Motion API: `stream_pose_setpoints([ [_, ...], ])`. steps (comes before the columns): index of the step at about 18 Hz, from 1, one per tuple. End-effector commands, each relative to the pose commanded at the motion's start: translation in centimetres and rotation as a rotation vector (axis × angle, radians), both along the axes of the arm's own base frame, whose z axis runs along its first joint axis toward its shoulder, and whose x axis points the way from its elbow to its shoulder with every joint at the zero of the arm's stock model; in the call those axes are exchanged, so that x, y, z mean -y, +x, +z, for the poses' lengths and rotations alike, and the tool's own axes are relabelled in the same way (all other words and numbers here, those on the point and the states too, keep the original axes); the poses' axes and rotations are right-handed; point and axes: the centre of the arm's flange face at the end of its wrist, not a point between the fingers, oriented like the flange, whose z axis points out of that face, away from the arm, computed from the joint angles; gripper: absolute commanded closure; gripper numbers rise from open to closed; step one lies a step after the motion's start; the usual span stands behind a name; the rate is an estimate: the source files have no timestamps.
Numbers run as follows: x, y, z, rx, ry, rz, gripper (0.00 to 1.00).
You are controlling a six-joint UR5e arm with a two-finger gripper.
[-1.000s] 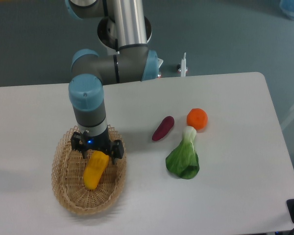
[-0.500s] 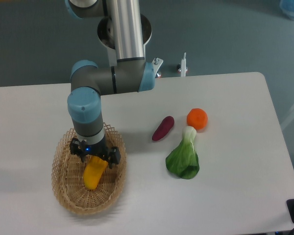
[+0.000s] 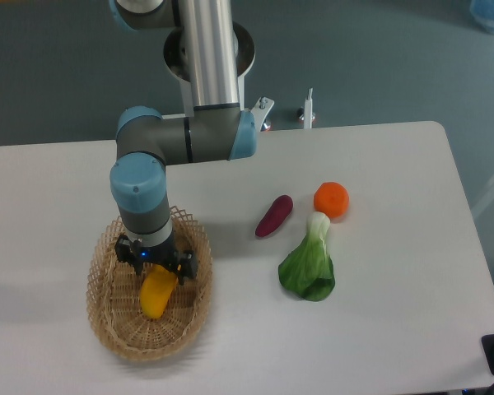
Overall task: Pick up the mango from the basket
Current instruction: 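Lift the mango out of the basket and carry it toward the bok choy, then hold the mango raised beside the orange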
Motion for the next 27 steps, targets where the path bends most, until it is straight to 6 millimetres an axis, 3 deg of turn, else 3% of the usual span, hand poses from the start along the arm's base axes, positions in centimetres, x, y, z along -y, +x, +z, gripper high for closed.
stream_pose_setpoints([
  [4,-0.2,-0.2,1.0,-0.011,0.017,-0.008,0.56],
  [6,0.0,-0.6,3.1,-0.028,0.048,-0.005,0.56],
  [8,1.5,-2.9,7.1,-0.070,0.100,0.015,0.56],
  [11,4.5,-7.8,10.7,-0.118,0.136,0.021,0.55],
  [14,8.3,-12.9,12.6,-0.171,0.127,0.003,0.55],
  [18,13.6,-20.3,13.0,-0.218,0.092,-0.030,0.56],
  [20,15.9,-22.6,12.7,-0.222,0.061,-0.070,0.56],
  [24,18.4,-25.2,12.6,-0.234,0.037,-0.107,0.56],
  [27,19.4,-26.1,12.2,-0.229,0.017,-0.151,0.56],
])
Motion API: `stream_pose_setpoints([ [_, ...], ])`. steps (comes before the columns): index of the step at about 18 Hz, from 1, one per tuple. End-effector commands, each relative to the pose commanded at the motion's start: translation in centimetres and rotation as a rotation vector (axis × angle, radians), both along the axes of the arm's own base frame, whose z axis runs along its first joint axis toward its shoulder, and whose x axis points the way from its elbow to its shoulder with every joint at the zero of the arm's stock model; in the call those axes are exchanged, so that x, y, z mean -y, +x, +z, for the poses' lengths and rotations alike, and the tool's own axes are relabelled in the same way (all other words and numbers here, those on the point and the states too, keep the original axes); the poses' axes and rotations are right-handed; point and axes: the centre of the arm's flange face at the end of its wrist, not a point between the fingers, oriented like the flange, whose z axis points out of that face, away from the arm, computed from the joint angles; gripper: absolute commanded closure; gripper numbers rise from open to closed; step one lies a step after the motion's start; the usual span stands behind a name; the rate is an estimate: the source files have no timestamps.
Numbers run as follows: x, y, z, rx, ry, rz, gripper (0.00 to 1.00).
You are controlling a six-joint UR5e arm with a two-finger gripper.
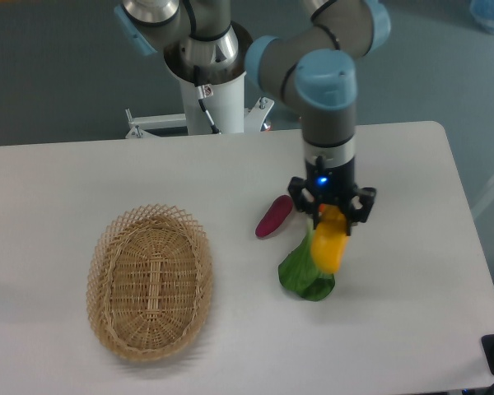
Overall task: Pick up the mango from the basket
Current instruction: 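Hold the mango raised beside the orange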
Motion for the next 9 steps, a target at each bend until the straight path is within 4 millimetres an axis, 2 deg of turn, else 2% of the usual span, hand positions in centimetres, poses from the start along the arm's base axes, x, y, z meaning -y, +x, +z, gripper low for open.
stream_pose_setpoints([
  [4,1.05,-1.01,-0.02,-0.002,-0.003,0.008,0.56],
  [9,0.98,-1.09,0.04,-0.002,0.000,0.007,0.56],
])
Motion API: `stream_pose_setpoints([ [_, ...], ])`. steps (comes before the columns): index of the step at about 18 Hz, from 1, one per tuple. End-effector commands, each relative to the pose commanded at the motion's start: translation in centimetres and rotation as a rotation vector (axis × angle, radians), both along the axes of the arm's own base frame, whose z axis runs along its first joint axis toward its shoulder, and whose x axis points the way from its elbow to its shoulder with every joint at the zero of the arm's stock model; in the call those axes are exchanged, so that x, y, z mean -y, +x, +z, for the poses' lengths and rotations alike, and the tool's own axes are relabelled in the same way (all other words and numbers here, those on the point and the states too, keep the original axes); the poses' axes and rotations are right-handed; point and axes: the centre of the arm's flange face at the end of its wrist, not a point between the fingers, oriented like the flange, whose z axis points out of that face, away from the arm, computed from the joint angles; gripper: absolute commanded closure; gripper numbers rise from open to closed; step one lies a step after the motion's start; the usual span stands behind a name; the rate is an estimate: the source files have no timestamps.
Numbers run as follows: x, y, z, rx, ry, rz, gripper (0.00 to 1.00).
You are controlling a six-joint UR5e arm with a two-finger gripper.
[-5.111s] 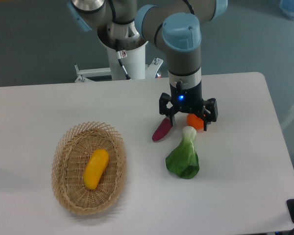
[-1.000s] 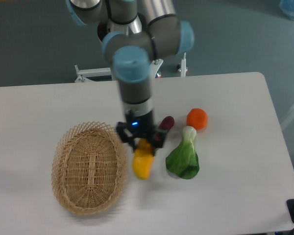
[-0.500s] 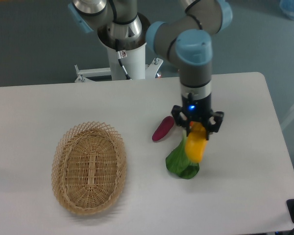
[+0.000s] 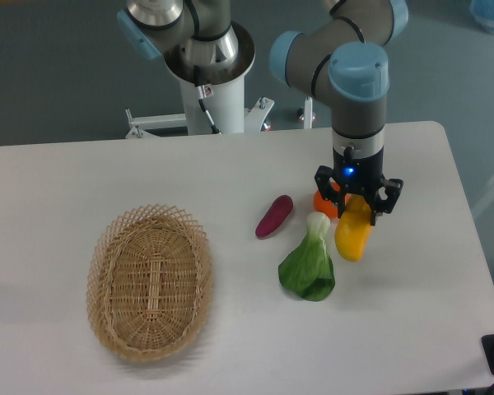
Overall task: Pick up the mango from the basket
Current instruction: 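Hold the mango raised beside the orange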
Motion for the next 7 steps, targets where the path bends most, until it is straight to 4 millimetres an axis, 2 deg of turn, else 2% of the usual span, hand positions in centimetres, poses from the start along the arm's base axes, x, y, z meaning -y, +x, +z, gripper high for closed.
stream_pose_setpoints([
  [7,-0.69,0.54,-0.07,0.004,0.006,-0.011,0.55],
])
